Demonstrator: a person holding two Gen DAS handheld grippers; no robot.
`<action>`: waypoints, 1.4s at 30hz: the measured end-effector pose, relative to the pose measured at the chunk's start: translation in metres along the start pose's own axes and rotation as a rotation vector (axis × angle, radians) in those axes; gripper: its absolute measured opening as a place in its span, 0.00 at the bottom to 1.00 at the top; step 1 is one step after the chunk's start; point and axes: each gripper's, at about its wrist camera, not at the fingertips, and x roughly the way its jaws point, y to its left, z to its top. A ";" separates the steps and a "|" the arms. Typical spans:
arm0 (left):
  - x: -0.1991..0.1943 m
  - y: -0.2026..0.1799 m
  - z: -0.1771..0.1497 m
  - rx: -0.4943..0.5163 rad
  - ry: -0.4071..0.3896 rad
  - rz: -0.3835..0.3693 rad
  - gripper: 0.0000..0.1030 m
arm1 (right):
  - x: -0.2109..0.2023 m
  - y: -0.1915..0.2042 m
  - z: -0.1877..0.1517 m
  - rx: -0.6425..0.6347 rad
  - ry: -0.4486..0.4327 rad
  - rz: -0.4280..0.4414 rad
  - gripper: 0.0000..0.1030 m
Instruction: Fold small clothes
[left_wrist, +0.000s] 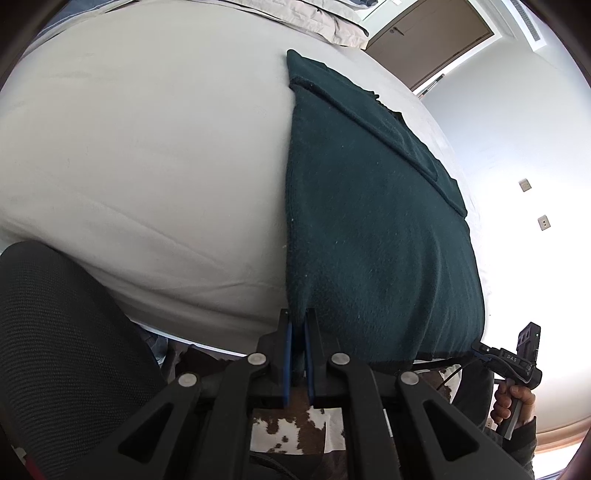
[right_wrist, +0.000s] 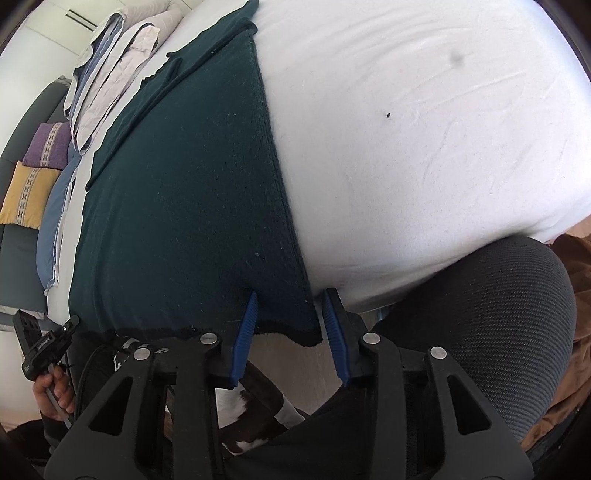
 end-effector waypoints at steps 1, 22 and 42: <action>0.000 -0.001 0.000 0.001 0.000 0.000 0.06 | 0.000 0.001 -0.001 -0.012 0.003 0.001 0.18; -0.056 -0.023 0.033 -0.082 -0.157 -0.275 0.06 | -0.091 0.048 0.028 0.015 -0.244 0.399 0.06; -0.046 -0.032 0.144 -0.192 -0.246 -0.448 0.06 | -0.099 0.081 0.163 0.146 -0.392 0.521 0.06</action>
